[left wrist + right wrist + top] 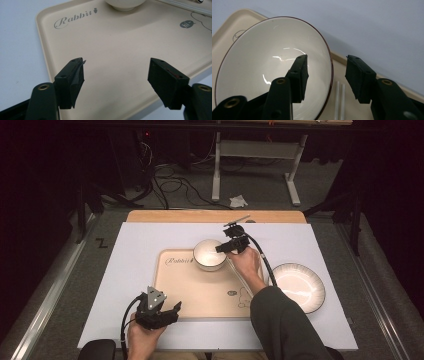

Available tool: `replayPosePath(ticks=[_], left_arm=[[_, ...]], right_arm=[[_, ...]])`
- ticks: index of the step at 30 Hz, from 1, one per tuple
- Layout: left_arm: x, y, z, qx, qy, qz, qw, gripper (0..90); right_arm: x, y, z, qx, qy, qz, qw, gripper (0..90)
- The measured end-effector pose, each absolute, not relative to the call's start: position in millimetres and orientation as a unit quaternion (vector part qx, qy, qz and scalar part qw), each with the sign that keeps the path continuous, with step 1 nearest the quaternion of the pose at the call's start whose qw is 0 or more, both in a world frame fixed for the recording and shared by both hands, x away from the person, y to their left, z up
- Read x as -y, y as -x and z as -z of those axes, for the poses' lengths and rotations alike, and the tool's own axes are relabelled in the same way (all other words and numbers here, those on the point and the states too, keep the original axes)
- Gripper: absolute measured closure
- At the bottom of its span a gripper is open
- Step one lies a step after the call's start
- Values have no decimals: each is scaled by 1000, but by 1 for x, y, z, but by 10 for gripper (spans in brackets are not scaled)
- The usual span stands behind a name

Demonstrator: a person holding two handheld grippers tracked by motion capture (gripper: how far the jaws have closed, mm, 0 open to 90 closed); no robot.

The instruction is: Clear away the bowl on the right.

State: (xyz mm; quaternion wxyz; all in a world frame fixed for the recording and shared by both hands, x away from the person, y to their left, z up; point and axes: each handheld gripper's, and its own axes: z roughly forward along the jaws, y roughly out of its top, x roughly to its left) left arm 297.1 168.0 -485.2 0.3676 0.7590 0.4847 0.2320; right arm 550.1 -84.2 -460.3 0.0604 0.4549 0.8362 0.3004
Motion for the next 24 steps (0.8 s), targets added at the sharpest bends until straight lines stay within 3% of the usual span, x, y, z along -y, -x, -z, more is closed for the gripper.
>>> replayPosePath(ticks=[24], left_arm=[[-153,-311,487,-455,-780,-214,372,293]], right_arm=[[114,-523,425,-828,-446,-325,95,509]])
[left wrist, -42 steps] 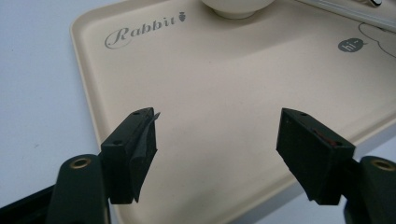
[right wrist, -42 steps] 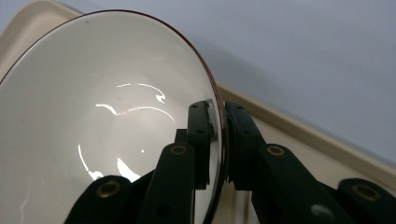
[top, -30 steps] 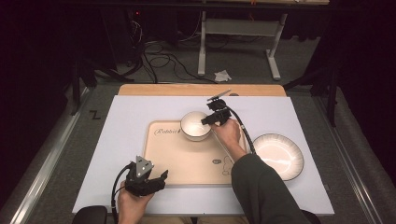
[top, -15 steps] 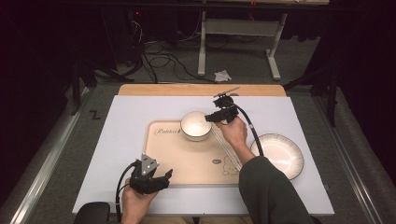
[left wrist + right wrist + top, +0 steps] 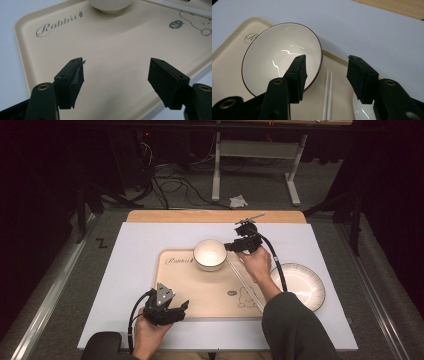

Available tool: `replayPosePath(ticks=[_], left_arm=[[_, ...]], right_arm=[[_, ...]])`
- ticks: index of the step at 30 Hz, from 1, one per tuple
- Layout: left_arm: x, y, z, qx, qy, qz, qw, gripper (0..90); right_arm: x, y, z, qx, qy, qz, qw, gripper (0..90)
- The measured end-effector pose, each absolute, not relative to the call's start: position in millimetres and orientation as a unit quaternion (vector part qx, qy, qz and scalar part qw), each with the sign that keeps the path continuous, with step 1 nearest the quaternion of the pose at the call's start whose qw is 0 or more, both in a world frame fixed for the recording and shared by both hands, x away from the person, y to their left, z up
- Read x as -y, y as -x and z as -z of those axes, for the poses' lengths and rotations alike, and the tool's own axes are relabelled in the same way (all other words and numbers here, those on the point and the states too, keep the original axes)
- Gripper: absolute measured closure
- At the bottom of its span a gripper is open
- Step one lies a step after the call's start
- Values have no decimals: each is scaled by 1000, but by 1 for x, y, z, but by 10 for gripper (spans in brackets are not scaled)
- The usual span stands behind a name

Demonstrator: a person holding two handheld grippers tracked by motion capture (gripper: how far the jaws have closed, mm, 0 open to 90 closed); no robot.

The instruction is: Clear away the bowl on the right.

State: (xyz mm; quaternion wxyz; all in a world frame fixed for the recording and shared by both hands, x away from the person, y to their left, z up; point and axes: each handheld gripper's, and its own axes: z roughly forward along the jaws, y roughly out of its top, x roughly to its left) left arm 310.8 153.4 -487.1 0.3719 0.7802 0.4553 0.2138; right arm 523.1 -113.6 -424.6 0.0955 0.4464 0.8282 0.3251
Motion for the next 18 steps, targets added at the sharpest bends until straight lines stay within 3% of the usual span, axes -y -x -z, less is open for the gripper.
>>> replayPosePath(ticks=[18], left_arm=[[-147,-318,487,-443,-784,-206,383,297]], right_arm=[[133,-493,404,-838,-417,-337,106,517]])
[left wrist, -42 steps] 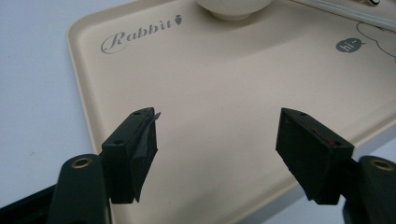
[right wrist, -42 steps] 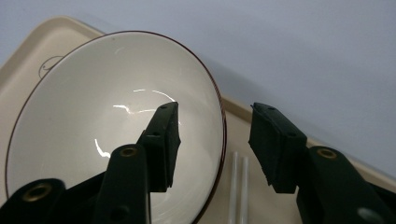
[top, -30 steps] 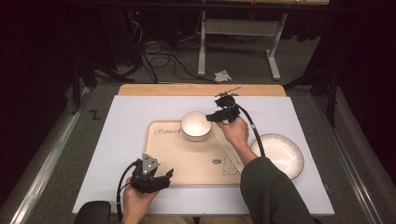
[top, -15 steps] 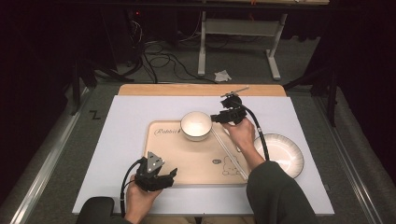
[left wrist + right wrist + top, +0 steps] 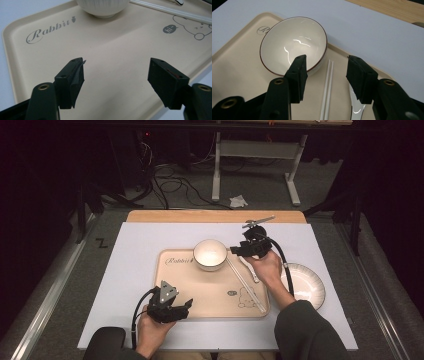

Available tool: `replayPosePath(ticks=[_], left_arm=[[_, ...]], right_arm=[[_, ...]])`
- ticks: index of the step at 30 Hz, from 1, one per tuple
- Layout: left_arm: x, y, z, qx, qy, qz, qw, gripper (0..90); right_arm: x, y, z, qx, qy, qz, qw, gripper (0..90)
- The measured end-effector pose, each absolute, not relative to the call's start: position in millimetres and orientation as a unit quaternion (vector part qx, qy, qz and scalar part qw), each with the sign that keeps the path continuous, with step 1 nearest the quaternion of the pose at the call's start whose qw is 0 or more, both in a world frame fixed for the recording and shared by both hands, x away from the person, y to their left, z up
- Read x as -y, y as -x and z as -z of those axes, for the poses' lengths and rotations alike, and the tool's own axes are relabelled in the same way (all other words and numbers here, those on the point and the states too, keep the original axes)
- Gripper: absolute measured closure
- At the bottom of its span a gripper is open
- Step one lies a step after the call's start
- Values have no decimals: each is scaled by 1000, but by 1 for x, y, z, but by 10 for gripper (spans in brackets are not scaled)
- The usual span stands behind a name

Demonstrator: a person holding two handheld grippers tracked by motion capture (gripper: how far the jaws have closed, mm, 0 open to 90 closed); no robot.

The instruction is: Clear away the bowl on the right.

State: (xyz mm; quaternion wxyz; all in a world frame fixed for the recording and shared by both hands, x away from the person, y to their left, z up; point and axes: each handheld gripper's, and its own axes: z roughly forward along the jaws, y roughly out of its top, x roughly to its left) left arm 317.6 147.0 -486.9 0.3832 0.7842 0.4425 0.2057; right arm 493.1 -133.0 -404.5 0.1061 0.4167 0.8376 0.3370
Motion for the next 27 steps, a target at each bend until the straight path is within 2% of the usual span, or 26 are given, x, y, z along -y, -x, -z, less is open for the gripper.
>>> replayPosePath(ticks=[27], left_arm=[[-136,-327,487,-426,-795,-190,387,302]], right_arm=[[190,-443,394,-827,-413,-366,105,531]])
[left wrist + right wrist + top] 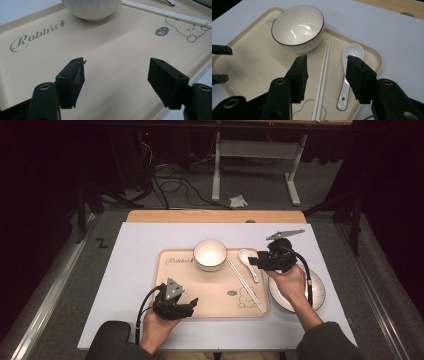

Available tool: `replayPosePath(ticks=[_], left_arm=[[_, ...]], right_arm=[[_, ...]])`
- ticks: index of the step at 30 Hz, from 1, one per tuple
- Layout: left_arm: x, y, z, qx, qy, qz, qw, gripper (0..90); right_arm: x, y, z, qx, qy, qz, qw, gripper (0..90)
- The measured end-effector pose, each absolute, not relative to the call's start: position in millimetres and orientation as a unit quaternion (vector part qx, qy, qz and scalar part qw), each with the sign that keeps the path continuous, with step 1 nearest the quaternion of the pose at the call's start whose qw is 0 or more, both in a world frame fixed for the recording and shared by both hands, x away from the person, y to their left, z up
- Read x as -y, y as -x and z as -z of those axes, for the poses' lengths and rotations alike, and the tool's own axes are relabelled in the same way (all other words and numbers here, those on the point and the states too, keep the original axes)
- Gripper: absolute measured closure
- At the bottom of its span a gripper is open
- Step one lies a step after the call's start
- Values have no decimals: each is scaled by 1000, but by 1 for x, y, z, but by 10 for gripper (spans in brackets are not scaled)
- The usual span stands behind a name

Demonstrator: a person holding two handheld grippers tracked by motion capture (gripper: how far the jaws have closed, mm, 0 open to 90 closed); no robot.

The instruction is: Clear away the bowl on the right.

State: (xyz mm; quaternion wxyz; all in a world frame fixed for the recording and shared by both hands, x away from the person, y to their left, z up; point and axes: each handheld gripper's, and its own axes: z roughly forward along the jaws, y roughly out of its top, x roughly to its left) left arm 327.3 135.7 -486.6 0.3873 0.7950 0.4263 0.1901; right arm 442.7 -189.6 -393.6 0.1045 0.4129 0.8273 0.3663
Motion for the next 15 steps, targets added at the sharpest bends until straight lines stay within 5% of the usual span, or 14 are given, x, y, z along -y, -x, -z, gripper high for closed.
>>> replayPosePath(ticks=[15], left_arm=[[-130,-332,487,-417,-800,-185,389,303]], right_arm=[[216,-420,401,-818,-428,-370,104,531]])
